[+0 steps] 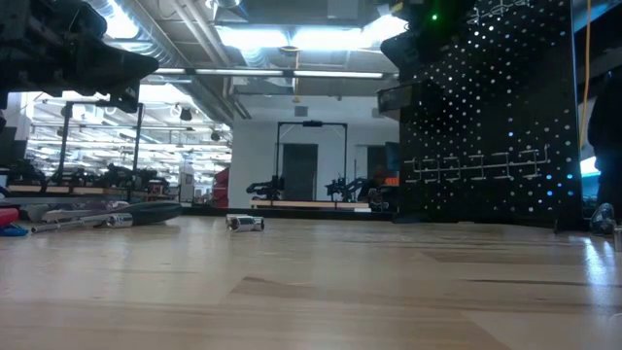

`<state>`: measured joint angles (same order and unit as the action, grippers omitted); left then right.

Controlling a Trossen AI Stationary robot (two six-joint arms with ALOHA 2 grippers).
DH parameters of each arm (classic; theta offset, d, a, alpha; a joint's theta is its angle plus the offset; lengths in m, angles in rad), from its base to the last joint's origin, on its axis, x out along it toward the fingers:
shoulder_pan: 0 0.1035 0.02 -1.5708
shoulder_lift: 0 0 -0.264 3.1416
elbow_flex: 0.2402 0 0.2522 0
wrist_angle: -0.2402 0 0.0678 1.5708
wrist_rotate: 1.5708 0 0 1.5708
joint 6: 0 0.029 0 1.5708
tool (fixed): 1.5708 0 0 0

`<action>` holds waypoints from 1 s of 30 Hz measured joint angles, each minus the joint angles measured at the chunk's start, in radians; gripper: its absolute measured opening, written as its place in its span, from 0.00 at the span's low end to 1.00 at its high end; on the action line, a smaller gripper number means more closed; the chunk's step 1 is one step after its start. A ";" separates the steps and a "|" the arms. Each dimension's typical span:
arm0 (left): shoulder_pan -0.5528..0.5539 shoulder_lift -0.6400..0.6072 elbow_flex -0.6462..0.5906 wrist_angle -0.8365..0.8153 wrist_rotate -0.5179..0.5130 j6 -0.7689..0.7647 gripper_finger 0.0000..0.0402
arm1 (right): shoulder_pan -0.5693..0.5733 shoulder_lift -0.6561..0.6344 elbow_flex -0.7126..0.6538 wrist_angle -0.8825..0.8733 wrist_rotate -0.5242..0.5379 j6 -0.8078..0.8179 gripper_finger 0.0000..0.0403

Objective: Hang tools onto peg board
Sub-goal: Put the extension bar into the black pegboard bin, then put the socket into the black pegboard bin

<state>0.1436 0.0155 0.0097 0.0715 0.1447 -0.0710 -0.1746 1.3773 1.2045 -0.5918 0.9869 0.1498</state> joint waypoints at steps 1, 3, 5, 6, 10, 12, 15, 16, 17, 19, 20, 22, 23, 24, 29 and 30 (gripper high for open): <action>0.000 0.000 0.000 0.000 0.000 0.000 0.00 | -0.006 0.000 0.000 -0.009 -0.003 0.012 0.28; 0.000 0.000 0.000 0.000 0.000 0.000 0.00 | -0.006 0.000 0.000 -0.019 -0.004 0.030 0.32; 0.000 0.000 0.000 0.000 0.000 0.000 0.00 | -0.003 0.000 0.000 -0.019 -0.006 0.028 0.35; 0.000 0.000 0.000 0.000 0.000 0.000 0.00 | 0.000 0.000 0.000 -0.014 -0.011 0.027 0.37; 0.000 0.000 0.000 0.000 0.000 0.000 0.00 | 0.046 -0.006 0.000 0.008 -0.034 0.026 0.41; 0.000 0.000 0.000 0.000 0.000 0.000 0.00 | 0.076 -0.007 0.000 0.038 -0.062 0.026 0.42; 0.000 0.000 0.000 0.000 0.000 0.000 0.00 | 0.122 -0.007 0.000 0.086 -0.161 0.026 0.42; 0.000 0.000 0.000 0.000 0.000 0.000 0.00 | 0.137 -0.005 0.000 0.105 -0.213 0.026 0.42; 0.000 0.000 0.000 0.000 0.000 0.000 0.00 | 0.150 -0.003 0.001 0.125 -0.265 0.026 0.42; 0.000 0.000 0.000 0.000 0.000 0.000 0.00 | 0.178 0.010 0.001 0.153 -0.361 0.029 0.42; 0.000 0.000 0.000 0.000 0.000 0.000 0.00 | 0.193 0.021 -0.001 0.179 -0.395 0.030 0.42; 0.000 0.000 0.000 0.000 0.000 0.000 0.00 | 0.223 0.048 -0.013 0.232 -0.439 0.030 0.42; 0.000 0.000 0.000 0.001 0.000 0.000 0.00 | 0.237 0.065 -0.020 0.259 -0.456 0.026 0.42; 0.000 0.000 0.000 0.000 0.000 0.000 0.00 | 0.248 0.086 -0.030 0.295 -0.470 0.016 0.42; 0.000 0.000 0.000 0.002 0.000 0.018 0.00 | 0.278 0.222 -0.094 0.522 -0.541 -0.027 0.42; 0.000 0.000 0.000 0.003 0.000 0.020 0.00 | 0.280 0.257 -0.106 0.574 -0.558 -0.027 0.42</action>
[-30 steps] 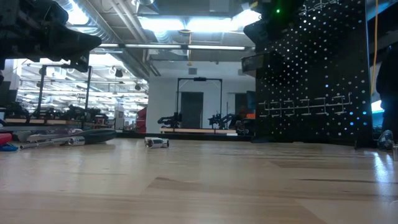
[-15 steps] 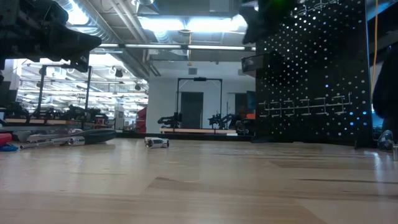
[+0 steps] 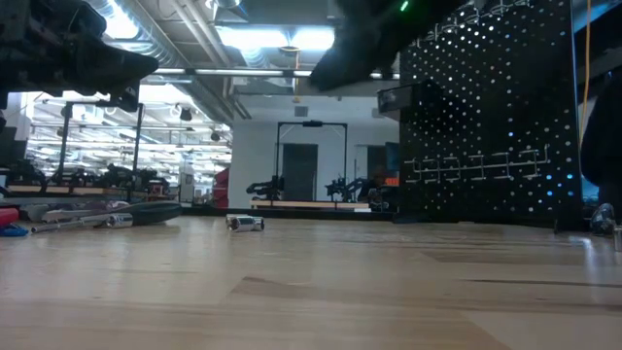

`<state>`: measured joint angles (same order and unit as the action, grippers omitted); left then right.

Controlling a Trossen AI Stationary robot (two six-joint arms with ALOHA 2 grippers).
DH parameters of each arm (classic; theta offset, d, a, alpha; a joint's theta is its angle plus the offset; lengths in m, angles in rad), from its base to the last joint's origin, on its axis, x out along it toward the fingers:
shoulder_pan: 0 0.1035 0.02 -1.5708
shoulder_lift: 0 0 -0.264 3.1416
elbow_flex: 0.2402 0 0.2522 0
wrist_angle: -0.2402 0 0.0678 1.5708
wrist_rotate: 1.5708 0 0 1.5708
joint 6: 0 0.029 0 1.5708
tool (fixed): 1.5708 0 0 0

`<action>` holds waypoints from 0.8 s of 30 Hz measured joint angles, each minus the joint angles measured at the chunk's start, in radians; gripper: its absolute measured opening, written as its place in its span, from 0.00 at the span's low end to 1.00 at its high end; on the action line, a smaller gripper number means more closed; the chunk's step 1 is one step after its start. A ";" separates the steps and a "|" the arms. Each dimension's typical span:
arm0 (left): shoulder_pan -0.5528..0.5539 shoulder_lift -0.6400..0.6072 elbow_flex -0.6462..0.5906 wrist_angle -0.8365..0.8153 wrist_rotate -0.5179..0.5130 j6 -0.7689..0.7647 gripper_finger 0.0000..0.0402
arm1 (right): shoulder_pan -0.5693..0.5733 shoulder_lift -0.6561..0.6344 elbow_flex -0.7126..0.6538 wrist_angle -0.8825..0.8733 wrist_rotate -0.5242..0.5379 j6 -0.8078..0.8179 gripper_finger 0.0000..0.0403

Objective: Hang tools onto peg board
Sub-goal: Put the socket into the black pegboard bin

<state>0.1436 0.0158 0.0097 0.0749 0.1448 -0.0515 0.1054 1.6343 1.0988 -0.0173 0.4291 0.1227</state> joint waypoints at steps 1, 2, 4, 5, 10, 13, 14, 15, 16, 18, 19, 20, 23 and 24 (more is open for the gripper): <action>0.000 0.000 0.000 0.005 0.000 0.001 0.00 | 0.000 0.038 -0.009 0.049 -0.018 0.000 0.42; 0.000 0.000 0.000 0.009 0.000 0.001 0.00 | -0.001 0.075 -0.014 0.093 -0.037 0.000 0.42; 0.000 0.000 0.000 0.020 0.000 0.001 0.00 | -0.002 0.154 -0.017 0.155 -0.064 -0.004 0.42; 0.000 0.000 0.000 0.021 0.000 0.001 0.00 | -0.002 0.192 -0.018 0.186 -0.071 -0.005 0.42; 0.000 0.000 0.000 0.019 0.000 0.001 0.00 | -0.015 0.278 -0.009 0.234 -0.255 -0.012 0.42; 0.000 0.000 0.000 0.019 0.000 0.011 0.00 | -0.029 0.305 -0.004 0.264 -0.284 0.000 0.42; 0.000 0.000 0.000 0.019 0.000 0.014 0.00 | -0.033 0.320 -0.005 0.267 -0.284 0.001 0.42; 0.000 0.000 0.000 0.019 0.000 0.015 0.00 | -0.038 0.335 -0.007 0.268 -0.290 0.001 0.42; 0.000 0.000 0.000 0.019 0.000 0.014 0.00 | -0.042 0.350 -0.007 0.274 -0.299 0.002 0.42; 0.000 0.000 0.000 0.019 0.000 0.006 0.00 | -0.048 0.371 -0.007 0.293 -0.319 0.003 0.42; 0.000 0.000 0.000 0.020 0.000 0.004 0.00 | -0.049 0.379 -0.007 0.302 -0.323 0.003 0.42; 0.000 0.000 0.000 0.019 0.000 0.004 0.00 | -0.050 0.386 -0.007 0.305 -0.326 0.003 0.42; 0.000 0.000 0.000 0.019 0.000 0.006 0.00 | -0.056 0.403 -0.007 0.322 -0.324 0.003 0.42; 0.000 0.000 0.000 0.018 0.000 0.006 0.00 | -0.057 0.406 -0.007 0.340 -0.324 0.003 0.42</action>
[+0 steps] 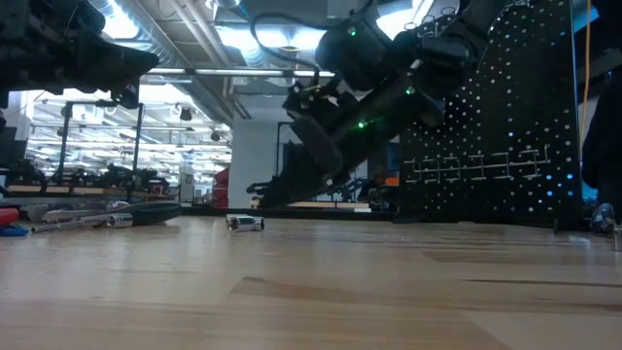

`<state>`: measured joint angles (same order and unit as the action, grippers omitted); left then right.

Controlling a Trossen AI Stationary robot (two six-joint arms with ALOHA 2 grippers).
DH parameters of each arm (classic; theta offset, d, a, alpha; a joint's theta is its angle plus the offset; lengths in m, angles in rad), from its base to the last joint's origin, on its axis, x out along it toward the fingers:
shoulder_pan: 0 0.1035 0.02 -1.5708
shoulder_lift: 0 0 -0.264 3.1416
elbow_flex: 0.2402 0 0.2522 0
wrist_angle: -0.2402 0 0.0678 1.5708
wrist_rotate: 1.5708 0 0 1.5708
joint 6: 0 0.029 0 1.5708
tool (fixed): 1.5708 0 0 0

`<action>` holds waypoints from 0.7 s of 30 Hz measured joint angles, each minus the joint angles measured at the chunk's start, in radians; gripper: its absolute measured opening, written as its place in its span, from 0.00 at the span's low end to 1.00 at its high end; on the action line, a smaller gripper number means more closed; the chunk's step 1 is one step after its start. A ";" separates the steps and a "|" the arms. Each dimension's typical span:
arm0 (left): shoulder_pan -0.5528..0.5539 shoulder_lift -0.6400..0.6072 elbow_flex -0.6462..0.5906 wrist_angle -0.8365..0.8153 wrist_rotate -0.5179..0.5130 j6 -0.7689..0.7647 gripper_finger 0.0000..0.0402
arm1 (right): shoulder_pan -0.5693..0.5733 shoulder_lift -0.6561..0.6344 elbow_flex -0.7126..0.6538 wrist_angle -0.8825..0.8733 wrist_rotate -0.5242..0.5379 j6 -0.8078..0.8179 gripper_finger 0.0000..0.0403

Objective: Hang tools onto peg board
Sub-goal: Put the socket into the black pegboard bin

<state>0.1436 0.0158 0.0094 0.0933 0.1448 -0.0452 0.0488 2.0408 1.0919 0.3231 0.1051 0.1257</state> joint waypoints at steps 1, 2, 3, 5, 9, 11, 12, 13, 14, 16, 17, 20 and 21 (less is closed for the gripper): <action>0.000 0.000 0.000 0.000 0.000 0.000 0.00 | -0.004 0.002 0.000 0.015 0.000 -0.003 0.42; 0.000 0.000 0.000 0.000 0.000 0.000 0.00 | -0.004 0.007 0.001 0.026 -0.004 -0.006 0.42; 0.000 0.000 0.000 0.001 0.000 0.000 0.00 | -0.005 0.012 0.002 0.033 -0.012 -0.007 0.42; 0.000 0.000 0.000 0.001 0.000 0.009 0.00 | -0.006 0.021 0.000 0.024 -0.019 -0.009 0.42; 0.000 0.000 0.000 0.001 0.000 0.016 0.00 | -0.006 0.021 0.000 0.031 -0.017 -0.011 0.42; 0.000 0.000 0.000 0.001 0.000 0.016 0.00 | -0.006 0.021 0.000 0.028 -0.006 -0.011 0.42; 0.000 0.000 0.000 0.001 0.000 0.018 0.00 | -0.006 0.021 0.000 0.029 -0.003 -0.012 0.42; 0.000 0.000 0.000 0.001 0.000 0.020 0.00 | -0.006 0.021 0.000 0.036 -0.001 -0.018 0.42; 0.000 0.000 0.000 0.001 0.000 0.020 0.00 | -0.006 0.023 0.000 0.049 -0.001 -0.026 0.42; 0.000 0.000 0.000 0.001 0.000 0.020 0.00 | -0.006 0.034 0.001 0.077 -0.002 -0.029 0.42; 0.000 0.000 0.000 0.001 0.000 0.020 0.00 | -0.006 0.042 0.001 0.085 -0.011 -0.029 0.42; 0.000 0.000 0.000 0.001 0.000 0.019 0.00 | -0.006 0.059 0.000 0.092 -0.024 -0.030 0.42; 0.000 0.000 0.000 0.001 0.000 0.019 0.00 | -0.006 0.063 0.000 0.092 -0.024 -0.030 0.42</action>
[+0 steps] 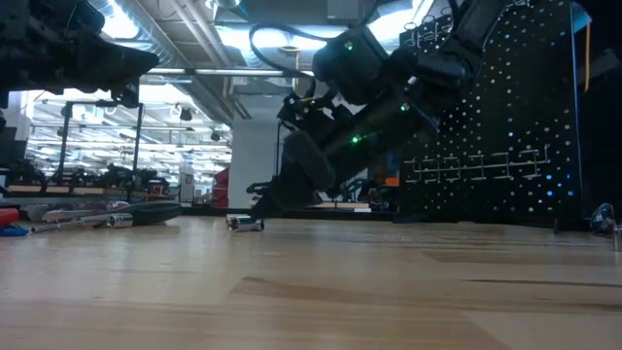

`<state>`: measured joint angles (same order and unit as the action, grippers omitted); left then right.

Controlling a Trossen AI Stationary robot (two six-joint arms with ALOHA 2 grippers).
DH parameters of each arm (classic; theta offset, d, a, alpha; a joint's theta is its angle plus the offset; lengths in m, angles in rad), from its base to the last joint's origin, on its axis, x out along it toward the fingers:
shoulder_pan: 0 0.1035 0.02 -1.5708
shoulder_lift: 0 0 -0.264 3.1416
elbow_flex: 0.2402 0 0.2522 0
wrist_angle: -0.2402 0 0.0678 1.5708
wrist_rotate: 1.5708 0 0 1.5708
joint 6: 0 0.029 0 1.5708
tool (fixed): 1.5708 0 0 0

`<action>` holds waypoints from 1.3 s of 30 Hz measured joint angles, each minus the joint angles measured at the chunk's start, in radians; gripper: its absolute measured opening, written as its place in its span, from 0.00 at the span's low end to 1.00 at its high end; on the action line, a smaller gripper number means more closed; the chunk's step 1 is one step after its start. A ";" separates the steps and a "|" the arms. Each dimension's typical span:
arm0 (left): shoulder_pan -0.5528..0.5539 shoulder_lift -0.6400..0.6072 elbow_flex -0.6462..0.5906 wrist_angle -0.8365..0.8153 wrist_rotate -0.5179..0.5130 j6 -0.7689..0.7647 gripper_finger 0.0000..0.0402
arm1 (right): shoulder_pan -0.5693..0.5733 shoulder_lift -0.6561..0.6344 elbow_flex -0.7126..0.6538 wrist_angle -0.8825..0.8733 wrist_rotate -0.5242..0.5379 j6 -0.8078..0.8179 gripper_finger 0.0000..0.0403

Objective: Hang tools onto peg board
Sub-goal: Put the socket into the black pegboard bin

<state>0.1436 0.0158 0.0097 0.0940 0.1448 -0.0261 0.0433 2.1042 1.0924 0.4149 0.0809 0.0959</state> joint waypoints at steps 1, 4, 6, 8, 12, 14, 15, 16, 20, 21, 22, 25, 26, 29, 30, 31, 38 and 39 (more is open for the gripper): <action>0.000 0.000 0.000 0.000 0.000 0.000 0.00 | -0.001 0.004 0.000 0.000 0.003 0.000 0.42; 0.000 0.000 0.000 0.000 0.000 0.000 0.00 | -0.006 0.006 0.000 -0.007 0.009 0.000 0.42; 0.000 0.000 0.000 0.000 0.000 0.000 0.00 | -0.012 0.006 0.000 -0.003 0.023 0.000 0.42; 0.000 0.000 0.000 0.000 0.000 0.000 0.00 | -0.013 0.006 0.000 -0.002 0.027 0.001 0.42; 0.000 0.000 0.000 0.000 0.000 0.000 0.00 | -0.013 0.016 0.000 0.006 0.032 0.000 0.42; 0.000 0.000 0.000 0.000 0.000 0.000 0.00 | -0.013 0.029 0.000 0.010 0.032 0.000 0.42; 0.000 0.000 0.000 0.000 0.000 0.000 0.00 | -0.013 0.033 0.000 0.014 0.032 0.000 0.42; 0.000 0.000 0.000 0.000 0.000 0.000 0.00 | -0.013 0.036 0.000 0.015 0.032 0.000 0.42; 0.000 0.000 0.000 0.000 0.000 0.000 0.00 | -0.013 0.050 0.001 0.035 0.033 0.000 0.42; 0.000 0.000 0.000 0.000 0.000 0.000 0.00 | -0.013 0.052 0.001 0.041 0.033 0.000 0.42; 0.000 0.000 0.000 0.000 0.000 0.000 0.00 | -0.013 0.054 0.001 0.048 0.033 0.000 0.42; 0.000 0.000 0.000 0.000 0.000 0.000 0.00 | -0.014 0.055 0.001 0.060 0.039 -0.011 0.42; 0.000 0.000 0.000 0.000 0.000 0.000 0.00 | -0.013 0.056 0.001 0.061 0.043 -0.020 0.42; 0.000 0.000 0.000 0.000 0.000 0.000 0.00 | -0.013 0.056 0.001 0.058 0.049 -0.026 0.42; 0.000 0.000 0.000 0.000 0.000 0.000 0.00 | -0.013 0.056 0.001 0.057 0.049 -0.026 0.42; 0.000 0.000 0.000 0.000 0.000 0.000 0.00 | -0.013 0.057 0.001 0.058 0.049 -0.026 0.42; 0.000 0.000 0.000 0.000 0.000 0.000 0.00 | -0.013 0.058 0.001 0.057 0.041 -0.049 0.29; 0.000 0.000 0.000 0.000 0.000 0.000 0.00 | -0.013 0.058 0.001 0.057 0.040 -0.051 0.26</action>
<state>0.1436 0.0158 0.0097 0.0940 0.1445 -0.0261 0.0307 2.1624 1.0935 0.4717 0.1207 0.0452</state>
